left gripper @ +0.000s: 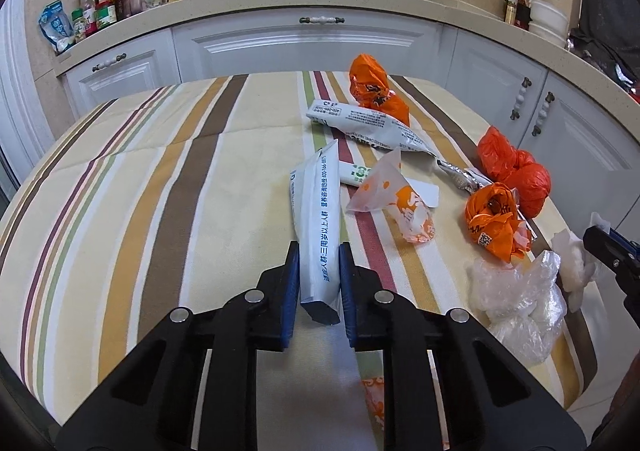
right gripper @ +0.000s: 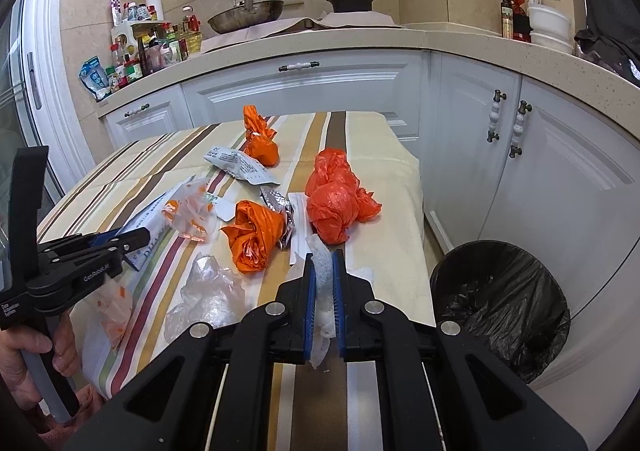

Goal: Collect trash
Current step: 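Grasp the white toothpaste tube with the left gripper while the right gripper grasps a clear plastic bag, then carry the tube and bag over the black bin and open both grippers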

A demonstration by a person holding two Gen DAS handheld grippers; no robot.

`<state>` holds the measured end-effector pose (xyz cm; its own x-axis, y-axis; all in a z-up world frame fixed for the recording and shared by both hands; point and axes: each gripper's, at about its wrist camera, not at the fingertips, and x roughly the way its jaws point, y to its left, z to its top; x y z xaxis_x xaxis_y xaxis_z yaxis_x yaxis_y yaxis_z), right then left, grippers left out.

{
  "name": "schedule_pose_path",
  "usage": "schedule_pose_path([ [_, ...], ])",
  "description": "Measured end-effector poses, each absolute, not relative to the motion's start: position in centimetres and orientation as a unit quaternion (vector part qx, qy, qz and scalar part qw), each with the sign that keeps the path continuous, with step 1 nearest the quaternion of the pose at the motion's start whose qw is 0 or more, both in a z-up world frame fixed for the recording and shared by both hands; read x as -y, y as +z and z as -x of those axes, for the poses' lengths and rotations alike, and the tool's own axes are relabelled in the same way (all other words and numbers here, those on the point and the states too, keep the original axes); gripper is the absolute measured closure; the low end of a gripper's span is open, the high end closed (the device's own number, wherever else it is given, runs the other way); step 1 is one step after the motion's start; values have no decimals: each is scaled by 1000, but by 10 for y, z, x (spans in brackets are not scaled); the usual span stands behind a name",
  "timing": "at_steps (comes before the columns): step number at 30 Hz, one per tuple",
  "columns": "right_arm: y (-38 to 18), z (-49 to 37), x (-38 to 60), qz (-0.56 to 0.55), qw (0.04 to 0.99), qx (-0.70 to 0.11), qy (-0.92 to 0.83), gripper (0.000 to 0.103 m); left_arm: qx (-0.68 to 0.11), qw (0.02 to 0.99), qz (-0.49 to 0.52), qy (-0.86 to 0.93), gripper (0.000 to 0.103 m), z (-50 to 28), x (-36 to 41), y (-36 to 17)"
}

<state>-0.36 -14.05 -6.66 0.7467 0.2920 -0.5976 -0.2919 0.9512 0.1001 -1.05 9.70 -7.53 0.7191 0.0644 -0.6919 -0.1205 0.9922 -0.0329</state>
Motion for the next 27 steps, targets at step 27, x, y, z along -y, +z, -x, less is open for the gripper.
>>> schedule_pose_path([
  [27, -54, 2, 187, -13, 952, -289, 102, 94, -294, 954, 58, -19, 85, 25, -69, -11],
])
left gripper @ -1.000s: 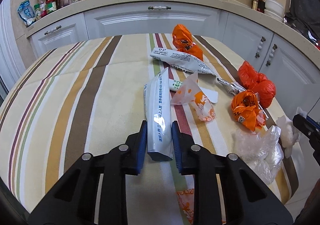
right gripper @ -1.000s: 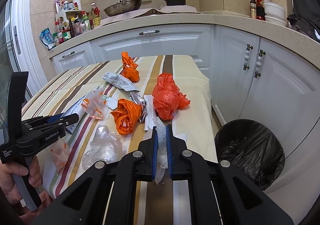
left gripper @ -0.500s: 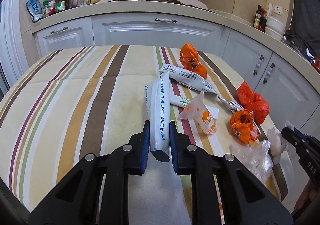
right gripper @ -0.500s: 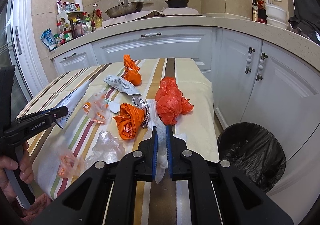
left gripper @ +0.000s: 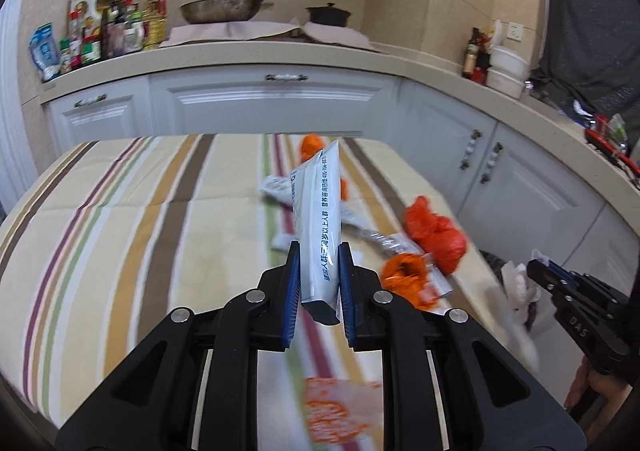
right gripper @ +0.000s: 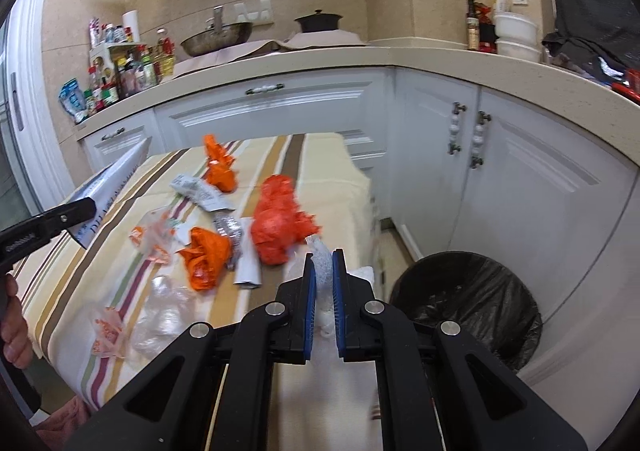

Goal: Collect trash
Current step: 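Carry the tube and bag over the black bin and open both grippers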

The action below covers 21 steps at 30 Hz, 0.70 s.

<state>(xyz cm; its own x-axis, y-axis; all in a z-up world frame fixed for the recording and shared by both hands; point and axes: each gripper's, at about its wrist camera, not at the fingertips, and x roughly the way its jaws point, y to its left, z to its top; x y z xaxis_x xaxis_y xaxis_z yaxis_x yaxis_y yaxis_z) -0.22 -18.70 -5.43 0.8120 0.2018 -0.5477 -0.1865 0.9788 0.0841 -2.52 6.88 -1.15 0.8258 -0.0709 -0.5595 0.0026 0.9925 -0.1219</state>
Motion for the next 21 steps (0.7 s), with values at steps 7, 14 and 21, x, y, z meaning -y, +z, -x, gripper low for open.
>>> schedule_pose_path([
  [7, -50, -1, 245, -25, 961, -273, 41, 94, -284, 954, 21, -91, 85, 6, 4, 0],
  [14, -53, -13, 299, -42, 963, -265, 4, 94, -286, 947, -17, -145, 85, -21, 91, -4],
  [21, -65, -31, 332, -51, 962, -267, -6, 94, -288, 940, -69, -170, 85, -41, 174, -21],
])
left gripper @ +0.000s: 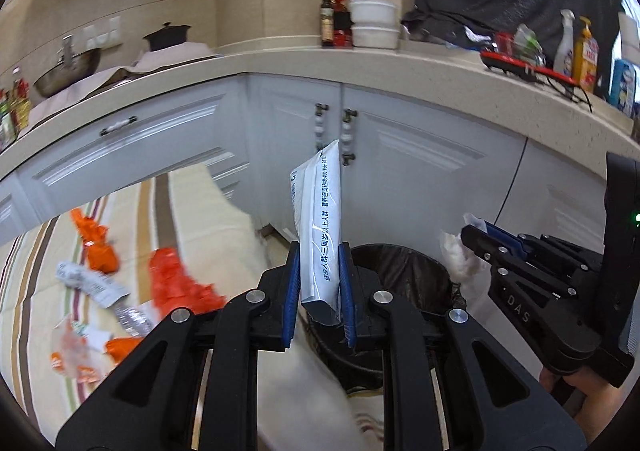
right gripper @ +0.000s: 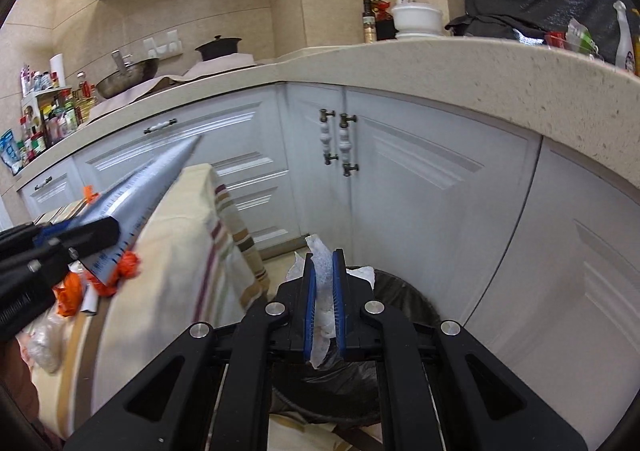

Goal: Collect trash
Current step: 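Carry the tube and bag over the black bin and open both grippers, then move both grippers back over the table toward the remaining trash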

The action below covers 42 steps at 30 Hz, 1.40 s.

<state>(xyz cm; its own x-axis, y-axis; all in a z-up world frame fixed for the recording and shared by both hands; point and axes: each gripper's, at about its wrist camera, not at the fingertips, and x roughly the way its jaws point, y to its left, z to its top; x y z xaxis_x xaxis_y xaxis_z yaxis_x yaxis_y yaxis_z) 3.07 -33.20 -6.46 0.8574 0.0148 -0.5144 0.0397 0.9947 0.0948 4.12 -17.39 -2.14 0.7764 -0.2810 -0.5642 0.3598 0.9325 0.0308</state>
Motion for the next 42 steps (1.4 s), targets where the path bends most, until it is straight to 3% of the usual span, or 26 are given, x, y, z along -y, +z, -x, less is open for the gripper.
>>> schedule_pose_path([
  [5, -81, -48, 352, -63, 959, -277, -10, 94, -301, 934, -90, -169, 85, -62, 213, -43],
  [7, -88, -56, 356, -65, 957, -282, -8, 92, -304, 934, -96, -163, 81, -71, 221, -51],
  [8, -92, -60, 358, -66, 957, -284, -9, 89, -307, 933, -97, -159, 79, -76, 225, -56],
  [9, -95, -62, 359, -67, 956, -284, -13, 79, -317, 930, -99, -156, 77, -81, 227, -60],
  [10, -98, -65, 360, -68, 956, -284, -17, 70, -333, 925, -97, -156, 71, -86, 229, -62],
  [11, -99, -65, 362, -69, 956, -284, -20, 68, -340, 923, -85, -157, 64, -90, 228, -63],
  [23, -87, -57, 343, -69, 958, -277, -6, 61, -317, 934, -63, -151, 45, -72, 192, -35],
  [42, -51, 0, 193, -30, 957, -258, 131, 57, -287, 957, -34, -18, 43, 8, -9, -8],
])
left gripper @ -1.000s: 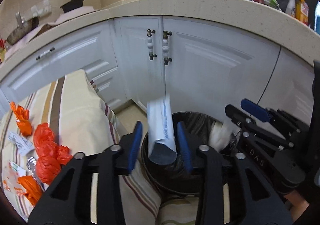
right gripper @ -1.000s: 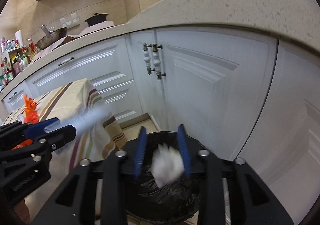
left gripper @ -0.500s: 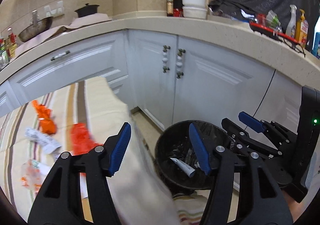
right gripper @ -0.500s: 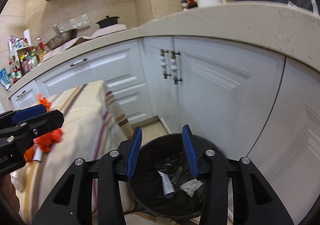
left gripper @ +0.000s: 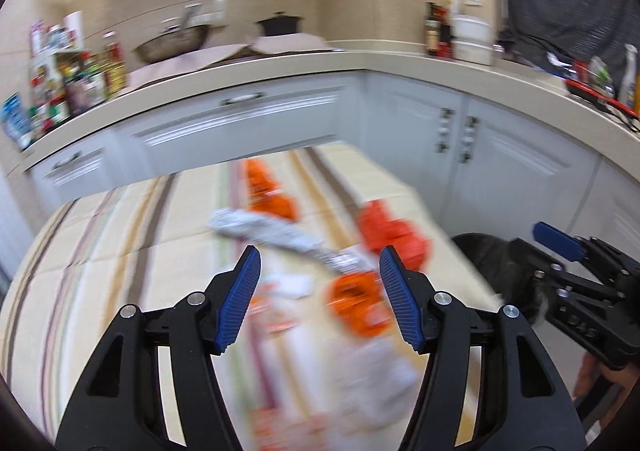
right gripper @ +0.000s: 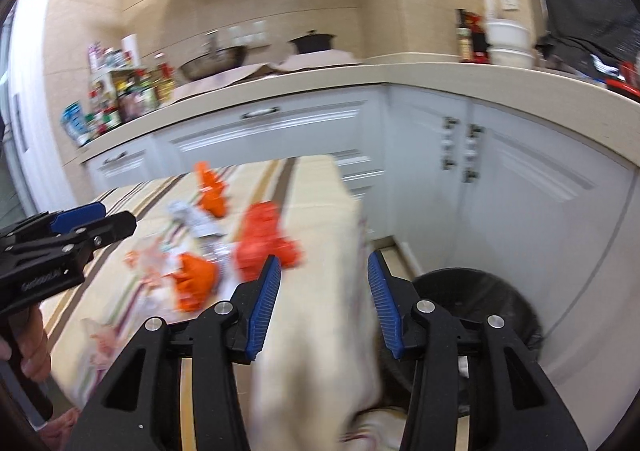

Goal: Collect trash
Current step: 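Move both grippers back over the table toward the remaining trash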

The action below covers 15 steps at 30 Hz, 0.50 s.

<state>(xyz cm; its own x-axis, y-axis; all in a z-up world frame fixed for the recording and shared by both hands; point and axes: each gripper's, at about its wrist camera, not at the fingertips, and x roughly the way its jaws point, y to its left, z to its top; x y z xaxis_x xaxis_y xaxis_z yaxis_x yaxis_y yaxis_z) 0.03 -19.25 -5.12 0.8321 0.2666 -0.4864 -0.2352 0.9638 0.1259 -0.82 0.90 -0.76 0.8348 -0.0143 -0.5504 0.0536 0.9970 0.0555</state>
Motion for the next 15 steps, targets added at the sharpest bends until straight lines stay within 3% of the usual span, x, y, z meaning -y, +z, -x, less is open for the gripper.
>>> schedule_pose_path([
  [15, -68, 21, 98, 23, 933, -286, 217, 52, -315, 946, 34, 74, 42, 58, -122, -38],
])
